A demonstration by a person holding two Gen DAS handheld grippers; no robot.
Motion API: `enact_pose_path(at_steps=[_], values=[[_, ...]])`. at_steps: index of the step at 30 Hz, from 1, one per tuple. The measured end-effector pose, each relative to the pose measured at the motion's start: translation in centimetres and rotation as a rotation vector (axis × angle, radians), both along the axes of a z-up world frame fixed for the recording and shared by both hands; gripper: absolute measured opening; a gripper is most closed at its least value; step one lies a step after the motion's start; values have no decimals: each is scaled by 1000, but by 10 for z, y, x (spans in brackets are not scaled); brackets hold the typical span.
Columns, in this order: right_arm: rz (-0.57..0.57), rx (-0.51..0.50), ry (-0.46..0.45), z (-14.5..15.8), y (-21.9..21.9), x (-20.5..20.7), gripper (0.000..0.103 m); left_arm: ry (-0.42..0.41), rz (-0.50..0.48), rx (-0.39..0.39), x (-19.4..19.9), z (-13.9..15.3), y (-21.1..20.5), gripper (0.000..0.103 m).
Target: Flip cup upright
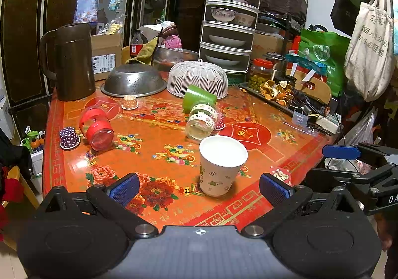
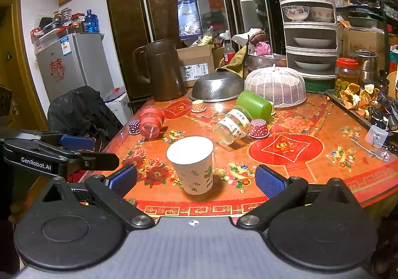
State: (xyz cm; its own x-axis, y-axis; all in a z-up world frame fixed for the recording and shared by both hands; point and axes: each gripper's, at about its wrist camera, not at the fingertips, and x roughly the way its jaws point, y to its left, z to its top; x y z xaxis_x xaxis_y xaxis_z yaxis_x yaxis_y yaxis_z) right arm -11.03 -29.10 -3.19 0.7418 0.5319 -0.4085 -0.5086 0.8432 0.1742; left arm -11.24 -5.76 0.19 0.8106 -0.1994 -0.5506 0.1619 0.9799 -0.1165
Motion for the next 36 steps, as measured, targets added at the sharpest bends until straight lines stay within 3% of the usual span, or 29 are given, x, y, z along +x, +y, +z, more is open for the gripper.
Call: enact_pose_path(at_steps=[36], values=[[3, 1, -2, 0, -1, 0, 102, 4, 2, 0, 1, -2, 0, 103]])
